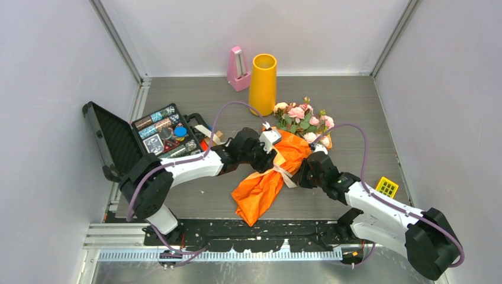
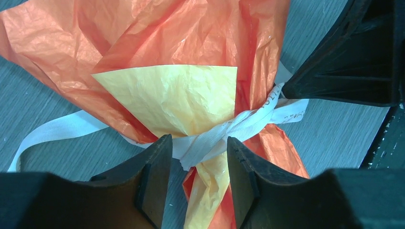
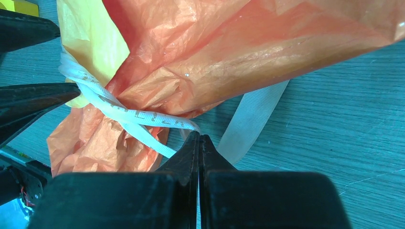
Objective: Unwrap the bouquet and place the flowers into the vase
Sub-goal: Untie the ribbon from the wrapping paper.
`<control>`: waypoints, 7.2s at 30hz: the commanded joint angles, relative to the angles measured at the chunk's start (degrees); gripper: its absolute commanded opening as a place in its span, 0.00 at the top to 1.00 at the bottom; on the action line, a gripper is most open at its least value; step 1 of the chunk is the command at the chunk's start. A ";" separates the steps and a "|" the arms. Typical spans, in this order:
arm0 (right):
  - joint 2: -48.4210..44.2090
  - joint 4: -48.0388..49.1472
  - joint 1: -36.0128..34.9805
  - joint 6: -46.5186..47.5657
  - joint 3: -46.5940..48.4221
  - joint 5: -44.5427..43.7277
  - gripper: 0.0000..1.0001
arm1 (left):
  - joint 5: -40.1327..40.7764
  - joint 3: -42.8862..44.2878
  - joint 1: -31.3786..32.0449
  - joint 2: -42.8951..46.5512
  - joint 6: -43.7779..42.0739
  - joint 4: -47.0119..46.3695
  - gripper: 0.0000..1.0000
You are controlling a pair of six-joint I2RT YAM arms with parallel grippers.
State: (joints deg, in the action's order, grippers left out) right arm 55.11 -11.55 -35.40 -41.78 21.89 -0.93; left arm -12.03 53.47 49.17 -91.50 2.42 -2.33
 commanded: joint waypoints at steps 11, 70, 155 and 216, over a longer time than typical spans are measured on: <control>-0.80 -0.41 0.06 -0.23 1.52 -2.86 1.00 | 1.13 1.38 0.32 -0.48 0.37 -3.10 1.00; -6.56 -5.69 0.07 -11.02 -3.35 -14.18 0.93 | 8.62 -22.92 -6.89 6.33 41.98 -14.61 0.86; -3.80 -25.13 1.47 5.70 17.65 -21.00 1.00 | 6.66 -19.02 -11.15 10.47 31.35 -4.28 1.00; 7.72 -8.21 -16.37 10.99 18.72 -6.57 1.00 | 4.73 -20.98 -12.26 11.58 36.76 -5.74 1.00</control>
State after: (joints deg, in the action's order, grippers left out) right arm 71.55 -17.30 -51.55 -25.74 42.04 1.76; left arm -8.49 32.77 37.69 -79.02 36.84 -4.69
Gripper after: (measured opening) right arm 0.019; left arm 0.007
